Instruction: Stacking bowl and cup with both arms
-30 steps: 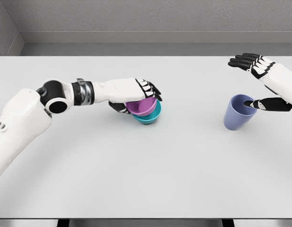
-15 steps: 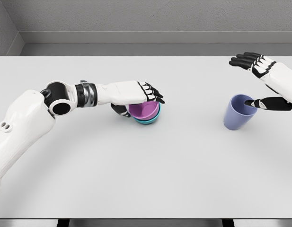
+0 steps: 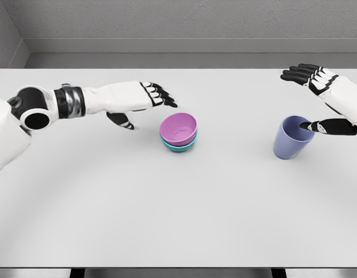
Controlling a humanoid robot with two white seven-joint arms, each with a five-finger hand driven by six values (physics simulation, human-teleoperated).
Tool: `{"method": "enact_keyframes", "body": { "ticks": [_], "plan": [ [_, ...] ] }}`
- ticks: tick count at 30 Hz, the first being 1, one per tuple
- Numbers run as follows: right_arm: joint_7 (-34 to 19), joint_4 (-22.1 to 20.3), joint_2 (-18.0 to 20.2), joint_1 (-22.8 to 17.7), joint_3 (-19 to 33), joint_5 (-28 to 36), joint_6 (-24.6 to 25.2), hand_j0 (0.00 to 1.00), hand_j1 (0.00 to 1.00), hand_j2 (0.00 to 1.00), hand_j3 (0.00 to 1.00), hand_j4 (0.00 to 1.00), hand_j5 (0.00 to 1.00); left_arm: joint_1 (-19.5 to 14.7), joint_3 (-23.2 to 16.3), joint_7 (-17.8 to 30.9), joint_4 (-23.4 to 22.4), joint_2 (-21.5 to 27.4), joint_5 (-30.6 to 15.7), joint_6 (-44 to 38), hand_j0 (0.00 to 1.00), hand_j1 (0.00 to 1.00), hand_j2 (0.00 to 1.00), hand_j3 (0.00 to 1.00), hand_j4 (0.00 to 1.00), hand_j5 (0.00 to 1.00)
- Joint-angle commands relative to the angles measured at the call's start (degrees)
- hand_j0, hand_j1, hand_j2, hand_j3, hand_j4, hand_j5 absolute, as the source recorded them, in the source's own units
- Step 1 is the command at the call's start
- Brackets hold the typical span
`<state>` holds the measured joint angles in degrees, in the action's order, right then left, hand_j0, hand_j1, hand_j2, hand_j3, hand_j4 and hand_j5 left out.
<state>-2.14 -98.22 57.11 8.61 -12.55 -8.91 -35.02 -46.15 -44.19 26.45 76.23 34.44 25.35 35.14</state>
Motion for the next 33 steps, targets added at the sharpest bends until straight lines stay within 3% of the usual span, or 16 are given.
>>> {"method": "enact_keyframes", "body": {
  "ticks": [1,7,11,12,15,18,20,22,26,29,33],
  "plan": [
    [0.0,0.0,0.5,0.0,0.2,0.4,0.0,1.00,1.00,1.00,1.00,1.00,1.00,0.1,2.2,-0.1,1.2,6.7,-3.6,-0.1,1.00,1.00,1.00,1.00,1.00,1.00],
    [0.0,1.1,1.4,-0.8,1.9,0.5,0.0,1.00,1.00,1.00,1.00,1.00,1.00,5.5,9.1,-0.2,0.5,13.6,-3.9,-0.1,1.00,1.00,1.00,1.00,1.00,1.00],
    [-0.1,2.6,2.4,-1.3,6.4,0.7,0.0,1.00,1.00,1.00,1.00,1.00,1.00,6.3,9.2,-0.2,0.5,15.7,-3.9,-0.1,1.00,1.00,1.00,1.00,1.00,1.00],
    [-1.8,2.7,3.2,-1.4,7.9,0.6,0.0,1.00,1.00,1.00,1.00,1.00,1.00,6.3,9.2,-0.2,0.4,16.1,-3.8,-0.1,1.00,1.00,1.00,1.00,1.00,1.00],
    [-20.8,2.0,5.6,-1.2,10.1,0.6,0.0,1.00,1.00,1.00,1.00,1.00,1.00,6.7,9.2,-0.2,-0.3,16.2,-3.9,-0.1,1.00,1.00,1.00,1.00,1.00,1.00],
    [-23.7,2.4,5.6,-0.6,10.1,-2.9,0.0,1.00,1.00,1.00,1.00,1.00,1.00,6.7,9.2,-0.1,-0.3,16.7,-3.9,-0.1,1.00,1.00,1.00,1.00,1.00,1.00],
    [-32.9,2.7,5.3,-0.3,10.3,-3.5,0.0,1.00,1.00,1.00,1.00,1.00,1.00,6.8,9.2,-0.1,-0.6,16.7,-3.9,-0.1,1.00,1.00,1.00,1.00,1.00,1.00],
    [-32.9,2.6,5.2,0.4,10.2,-3.6,0.0,1.00,1.00,1.00,1.00,1.00,1.00,6.8,9.1,-0.1,-0.7,16.7,-3.9,-0.1,1.00,1.00,1.00,1.00,1.00,1.00],
    [-32.9,2.7,3.7,7.1,5.4,-3.4,0.0,1.00,1.00,1.00,1.00,1.00,1.00,6.8,9.2,-0.1,-0.7,16.8,-3.9,-0.1,1.00,1.00,1.00,1.00,1.00,1.00],
    [-32.9,5.9,-1.4,17.4,-3.7,-3.6,0.0,1.00,1.00,1.00,1.00,1.00,1.00,6.7,9.2,-0.1,-0.7,16.7,-3.9,-0.1,1.00,1.00,1.00,1.00,1.00,1.00],
    [-32.9,5.9,-1.7,17.4,-3.6,-3.7,0.0,1.00,1.00,1.00,1.00,1.00,1.00,6.8,9.2,-0.1,-0.7,16.7,-3.8,-0.1,1.00,1.00,1.00,1.00,1.00,1.00]
  ]
}}
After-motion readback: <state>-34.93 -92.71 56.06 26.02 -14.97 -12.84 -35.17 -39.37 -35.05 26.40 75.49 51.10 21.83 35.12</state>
